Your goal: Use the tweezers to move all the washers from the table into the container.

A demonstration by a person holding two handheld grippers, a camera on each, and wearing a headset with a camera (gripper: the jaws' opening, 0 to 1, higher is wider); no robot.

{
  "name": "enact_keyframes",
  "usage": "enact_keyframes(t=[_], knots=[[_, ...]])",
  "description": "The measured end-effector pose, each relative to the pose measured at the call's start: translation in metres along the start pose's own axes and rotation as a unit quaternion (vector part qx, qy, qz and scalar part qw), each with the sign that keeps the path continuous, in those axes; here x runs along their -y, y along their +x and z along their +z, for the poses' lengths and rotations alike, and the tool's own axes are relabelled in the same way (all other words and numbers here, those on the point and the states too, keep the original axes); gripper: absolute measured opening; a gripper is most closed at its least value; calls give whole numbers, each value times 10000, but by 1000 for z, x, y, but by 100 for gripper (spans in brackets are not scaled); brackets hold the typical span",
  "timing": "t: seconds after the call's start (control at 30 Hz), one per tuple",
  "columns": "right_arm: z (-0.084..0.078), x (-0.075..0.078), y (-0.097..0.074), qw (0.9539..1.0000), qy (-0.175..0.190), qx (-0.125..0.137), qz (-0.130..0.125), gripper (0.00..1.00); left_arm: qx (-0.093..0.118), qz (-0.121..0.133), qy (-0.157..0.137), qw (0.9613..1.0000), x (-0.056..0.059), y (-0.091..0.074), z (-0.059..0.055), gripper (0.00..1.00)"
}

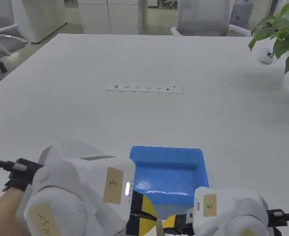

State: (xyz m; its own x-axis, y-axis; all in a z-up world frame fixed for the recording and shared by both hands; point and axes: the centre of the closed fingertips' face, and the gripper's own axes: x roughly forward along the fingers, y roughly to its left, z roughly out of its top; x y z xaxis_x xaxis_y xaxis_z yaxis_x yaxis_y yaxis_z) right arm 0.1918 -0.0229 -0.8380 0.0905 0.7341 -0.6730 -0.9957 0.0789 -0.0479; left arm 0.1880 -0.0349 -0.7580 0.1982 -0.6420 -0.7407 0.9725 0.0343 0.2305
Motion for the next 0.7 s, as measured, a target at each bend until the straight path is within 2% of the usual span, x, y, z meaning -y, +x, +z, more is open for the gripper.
enact_keyframes(t=[0.17, 0.3, 0.53, 0.63, 0.7], knots=[[-1, 4, -2, 10000, 19, 31, -87, 6, -26, 21, 12, 10000, -4, 0, -2, 0], [-4, 7, 1, 9999, 103, 11, -58, 6, -82, -14, 29, 10000, -4, 3, -4, 0], [-5, 5, 3, 10000, 66, -16, 11, 6, -90, -65, 83, 9999, -7, 6, 0, 0], [-5, 6, 3, 9999, 114, -45, 26, 7, -61, -108, 1, 9999, -9, 7, 1, 0], [0, 6, 0, 9999, 160, 45, 43, 8, -79, -126, -10, 9999, -11, 8, 1, 0]])
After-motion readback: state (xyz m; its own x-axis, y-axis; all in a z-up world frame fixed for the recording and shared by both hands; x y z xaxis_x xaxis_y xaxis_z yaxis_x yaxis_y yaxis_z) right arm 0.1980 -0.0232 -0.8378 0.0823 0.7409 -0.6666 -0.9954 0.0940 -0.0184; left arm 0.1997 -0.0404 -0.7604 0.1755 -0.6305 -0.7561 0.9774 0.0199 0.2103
